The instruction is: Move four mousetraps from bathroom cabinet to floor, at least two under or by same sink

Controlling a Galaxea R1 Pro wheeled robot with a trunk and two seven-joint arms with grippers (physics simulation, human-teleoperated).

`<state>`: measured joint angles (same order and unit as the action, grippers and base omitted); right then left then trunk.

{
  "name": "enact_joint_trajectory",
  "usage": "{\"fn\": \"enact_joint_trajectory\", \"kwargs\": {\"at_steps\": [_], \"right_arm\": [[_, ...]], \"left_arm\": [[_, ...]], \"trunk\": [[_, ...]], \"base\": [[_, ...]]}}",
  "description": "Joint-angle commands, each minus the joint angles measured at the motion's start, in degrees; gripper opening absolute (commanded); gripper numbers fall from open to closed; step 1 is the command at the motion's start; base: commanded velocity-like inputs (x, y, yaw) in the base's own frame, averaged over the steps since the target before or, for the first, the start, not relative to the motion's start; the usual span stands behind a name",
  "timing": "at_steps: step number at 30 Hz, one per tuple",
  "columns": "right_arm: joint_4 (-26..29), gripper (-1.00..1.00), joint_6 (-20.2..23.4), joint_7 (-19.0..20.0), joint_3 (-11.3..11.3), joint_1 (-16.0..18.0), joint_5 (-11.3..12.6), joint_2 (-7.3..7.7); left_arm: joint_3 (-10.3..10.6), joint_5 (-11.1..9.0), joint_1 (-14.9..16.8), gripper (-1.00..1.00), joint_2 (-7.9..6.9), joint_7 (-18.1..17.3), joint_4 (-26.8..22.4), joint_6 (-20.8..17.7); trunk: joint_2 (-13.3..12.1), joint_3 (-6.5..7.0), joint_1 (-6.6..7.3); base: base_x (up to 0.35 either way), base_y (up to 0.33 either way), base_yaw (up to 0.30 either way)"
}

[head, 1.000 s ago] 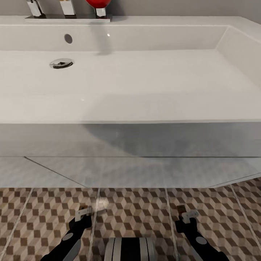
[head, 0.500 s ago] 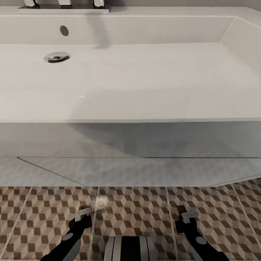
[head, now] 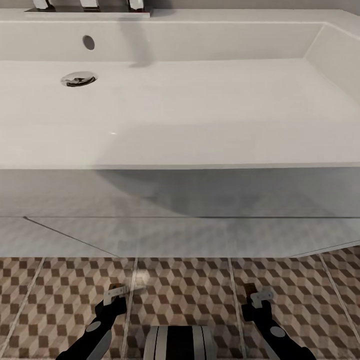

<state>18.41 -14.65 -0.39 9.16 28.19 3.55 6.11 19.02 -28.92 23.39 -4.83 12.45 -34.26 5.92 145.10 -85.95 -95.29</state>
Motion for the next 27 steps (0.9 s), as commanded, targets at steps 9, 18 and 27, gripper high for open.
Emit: {"fn": "enact_joint_trajectory", "kwargs": {"at_steps": [9, 18, 27], "right_arm": [[0.0, -1.00, -0.2, 0.0, 0.3, 0.0, 0.5, 0.04], [0.0, -1.00, -0.2, 0.0, 0.3, 0.0, 0.5, 0.04], [0.0, -1.00, -0.2, 0.0, 0.3, 0.0, 0.5, 0.04]], "left_arm": [[0.5, -0.3, 0.0, -1.00, -0.04, 0.6, 0.0, 0.2], [0.5, -0.3, 0.0, -1.00, -0.08, 0.6, 0.0, 0.2], [0.5, -0.3, 0.1, -1.00, -0.10, 0.6, 0.0, 0.2]], "trunk": [[0.1, -0.92, -0.09], [0.1, -1.14, -0.12], [0.1, -1.14, -0.12]], "base": [[0.000, 0.000, 0.000], [0.000, 0.000, 0.000], [0.000, 0.000, 0.000]]}}
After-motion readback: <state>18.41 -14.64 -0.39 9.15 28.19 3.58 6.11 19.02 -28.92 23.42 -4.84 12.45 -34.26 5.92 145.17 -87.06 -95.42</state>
